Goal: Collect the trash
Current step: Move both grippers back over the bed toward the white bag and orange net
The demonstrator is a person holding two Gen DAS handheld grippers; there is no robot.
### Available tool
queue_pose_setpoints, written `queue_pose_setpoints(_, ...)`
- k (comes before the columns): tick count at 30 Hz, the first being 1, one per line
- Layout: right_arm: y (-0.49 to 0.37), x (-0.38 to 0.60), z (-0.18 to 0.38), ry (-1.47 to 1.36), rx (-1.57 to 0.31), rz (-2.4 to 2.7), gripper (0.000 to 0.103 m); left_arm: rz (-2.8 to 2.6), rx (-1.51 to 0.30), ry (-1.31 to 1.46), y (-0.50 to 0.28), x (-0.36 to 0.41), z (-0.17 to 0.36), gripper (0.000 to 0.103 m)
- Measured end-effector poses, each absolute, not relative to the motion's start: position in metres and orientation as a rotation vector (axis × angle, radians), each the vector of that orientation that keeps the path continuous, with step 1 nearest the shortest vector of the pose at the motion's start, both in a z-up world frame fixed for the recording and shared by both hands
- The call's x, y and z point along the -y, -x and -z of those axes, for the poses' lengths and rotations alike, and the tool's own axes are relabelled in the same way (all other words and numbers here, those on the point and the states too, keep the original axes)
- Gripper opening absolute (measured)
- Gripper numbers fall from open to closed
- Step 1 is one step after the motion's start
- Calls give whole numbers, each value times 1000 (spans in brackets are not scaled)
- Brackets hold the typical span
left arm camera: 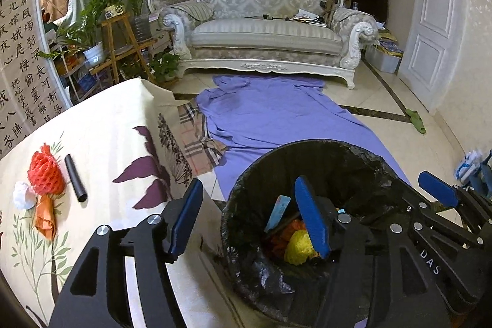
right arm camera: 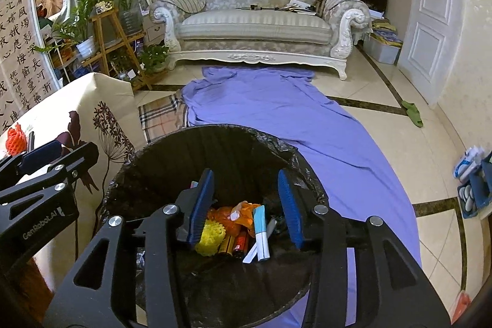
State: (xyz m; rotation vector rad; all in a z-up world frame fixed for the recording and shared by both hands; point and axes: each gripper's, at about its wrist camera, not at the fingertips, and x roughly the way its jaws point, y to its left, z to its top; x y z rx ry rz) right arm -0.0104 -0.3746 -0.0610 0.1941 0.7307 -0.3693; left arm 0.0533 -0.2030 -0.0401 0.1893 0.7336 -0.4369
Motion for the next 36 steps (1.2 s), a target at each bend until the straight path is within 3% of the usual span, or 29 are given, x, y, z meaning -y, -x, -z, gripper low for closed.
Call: queue_pose_setpoints(36,-57,208,37,-51,-750,-1,49,6,-768,-34,-92,5,35,64)
